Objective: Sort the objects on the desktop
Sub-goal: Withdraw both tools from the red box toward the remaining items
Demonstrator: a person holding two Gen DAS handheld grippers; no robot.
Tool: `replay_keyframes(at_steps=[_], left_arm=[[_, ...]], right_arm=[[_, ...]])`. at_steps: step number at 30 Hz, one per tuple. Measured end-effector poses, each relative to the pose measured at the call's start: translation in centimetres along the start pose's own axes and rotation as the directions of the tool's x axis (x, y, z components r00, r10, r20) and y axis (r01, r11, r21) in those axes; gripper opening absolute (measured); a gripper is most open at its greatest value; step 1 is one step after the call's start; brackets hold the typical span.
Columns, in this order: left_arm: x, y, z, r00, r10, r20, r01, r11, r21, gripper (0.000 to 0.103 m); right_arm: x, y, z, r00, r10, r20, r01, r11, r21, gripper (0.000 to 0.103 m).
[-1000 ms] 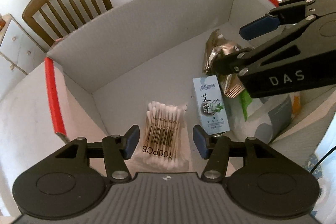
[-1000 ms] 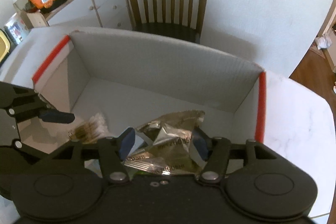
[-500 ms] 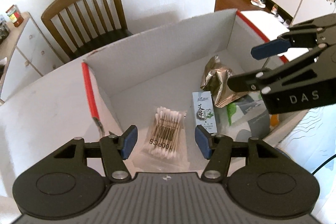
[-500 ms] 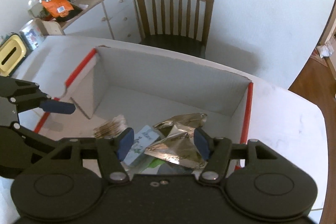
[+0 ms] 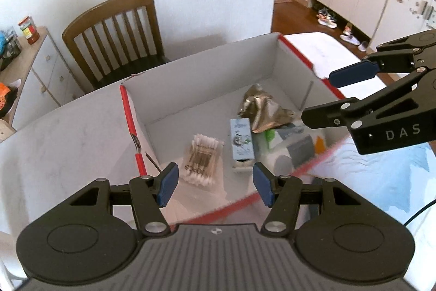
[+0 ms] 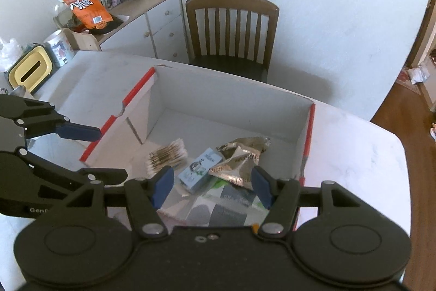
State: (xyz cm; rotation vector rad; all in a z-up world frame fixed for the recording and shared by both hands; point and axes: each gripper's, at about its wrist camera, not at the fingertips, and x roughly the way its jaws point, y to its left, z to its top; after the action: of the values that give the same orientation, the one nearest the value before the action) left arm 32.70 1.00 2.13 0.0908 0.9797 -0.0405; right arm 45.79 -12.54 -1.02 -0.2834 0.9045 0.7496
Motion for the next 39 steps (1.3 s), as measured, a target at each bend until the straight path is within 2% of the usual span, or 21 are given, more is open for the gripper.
replay_keyframes(at_steps=[12,15,17,27,35,39], left_arm=[[-5.0,-0.8,-3.7,0.998,-0.043,0.044,0.041,0.998,0.05,0.059],[-5.8,-0.8,-4.7,0.997,-0.051,0.051,0.049,0.997,0.056,0.06],[-6.4,-0.7,-5.3,0.996,-0.058,0.062,0.055,0.997,0.056,0.065],[-9.1,-0.6,-8.3,0.993,-0.068,0.097,0.062,0.996,0.066,0.066],[-10.9,-0.5,-10.6,0.991,-0.069,0.116,0.062,0.996,0.07,0.082],[-11.0,-0.4,-12.0,0.991,-0.077,0.112,0.07,0.995,0.068,0.085]], right_arm=[[-5.3,3.1,-3.9,0.999,-0.047,0.023,0.046,0.998,0.04,0.063],[-6.0,3.9,-4.7,0.998,-0.048,0.027,0.046,0.998,0.049,0.064],[-6.3,4.4,-5.2,0.998,-0.047,0.029,0.046,0.997,0.057,0.064],[-7.5,7.7,-8.4,0.999,-0.028,0.021,0.027,0.999,0.046,0.066],[-8.4,9.5,-10.5,1.0,-0.013,0.027,0.012,0.999,0.034,0.074],[-8.5,10.1,-11.6,1.0,-0.015,0.02,0.014,1.0,0.024,0.077]])
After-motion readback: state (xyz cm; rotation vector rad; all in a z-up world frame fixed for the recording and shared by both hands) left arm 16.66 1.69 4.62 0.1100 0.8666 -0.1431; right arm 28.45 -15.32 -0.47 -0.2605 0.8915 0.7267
